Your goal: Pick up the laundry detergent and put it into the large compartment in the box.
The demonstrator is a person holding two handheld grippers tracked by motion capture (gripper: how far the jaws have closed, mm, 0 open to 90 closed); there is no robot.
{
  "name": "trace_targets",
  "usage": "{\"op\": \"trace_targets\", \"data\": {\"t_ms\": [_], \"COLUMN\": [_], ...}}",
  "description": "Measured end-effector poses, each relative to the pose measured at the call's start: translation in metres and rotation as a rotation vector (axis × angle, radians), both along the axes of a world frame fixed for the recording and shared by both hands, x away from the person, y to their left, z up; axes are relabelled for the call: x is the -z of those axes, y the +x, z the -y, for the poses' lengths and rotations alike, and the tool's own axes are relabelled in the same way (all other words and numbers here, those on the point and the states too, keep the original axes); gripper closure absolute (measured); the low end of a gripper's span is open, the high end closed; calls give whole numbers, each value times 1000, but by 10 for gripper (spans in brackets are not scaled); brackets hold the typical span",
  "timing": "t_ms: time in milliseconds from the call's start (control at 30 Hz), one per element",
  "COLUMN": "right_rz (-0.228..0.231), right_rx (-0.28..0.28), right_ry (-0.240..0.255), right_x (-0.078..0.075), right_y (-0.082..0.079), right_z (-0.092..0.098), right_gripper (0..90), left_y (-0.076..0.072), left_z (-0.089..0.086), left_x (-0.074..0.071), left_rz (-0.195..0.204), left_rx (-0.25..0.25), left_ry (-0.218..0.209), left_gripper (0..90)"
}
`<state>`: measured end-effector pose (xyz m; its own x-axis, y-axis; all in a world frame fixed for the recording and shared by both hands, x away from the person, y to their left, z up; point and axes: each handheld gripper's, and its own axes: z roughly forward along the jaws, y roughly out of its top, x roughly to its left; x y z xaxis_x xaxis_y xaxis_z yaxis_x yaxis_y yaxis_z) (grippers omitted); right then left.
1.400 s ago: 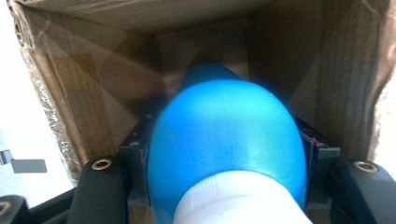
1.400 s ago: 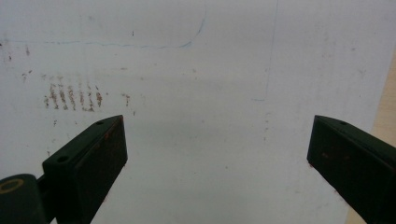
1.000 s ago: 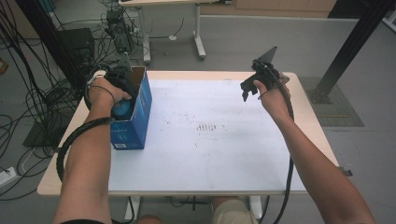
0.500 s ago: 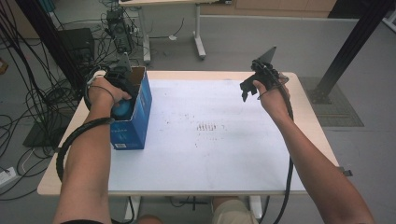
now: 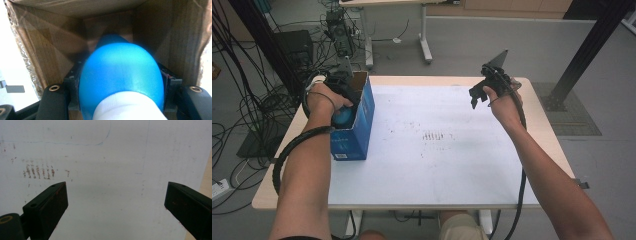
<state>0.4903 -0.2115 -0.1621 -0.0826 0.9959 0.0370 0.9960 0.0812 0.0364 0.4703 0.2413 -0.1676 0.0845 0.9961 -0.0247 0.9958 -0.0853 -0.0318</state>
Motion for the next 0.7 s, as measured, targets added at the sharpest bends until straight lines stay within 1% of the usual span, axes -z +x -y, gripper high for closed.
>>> {"op": "trace_targets", "data": {"t_ms": [700], "right_rz": [3], "right_rx": [1], "right_ry": [5], "right_x": [0], "right_y": [-1], "right_z": [2], "right_gripper": [50], "left_y": [-1], "left_z": [0], "left_x": [0], "left_rz": [5], "left_rx": [-2], "left_ry": [1], "left_gripper": [371]}}
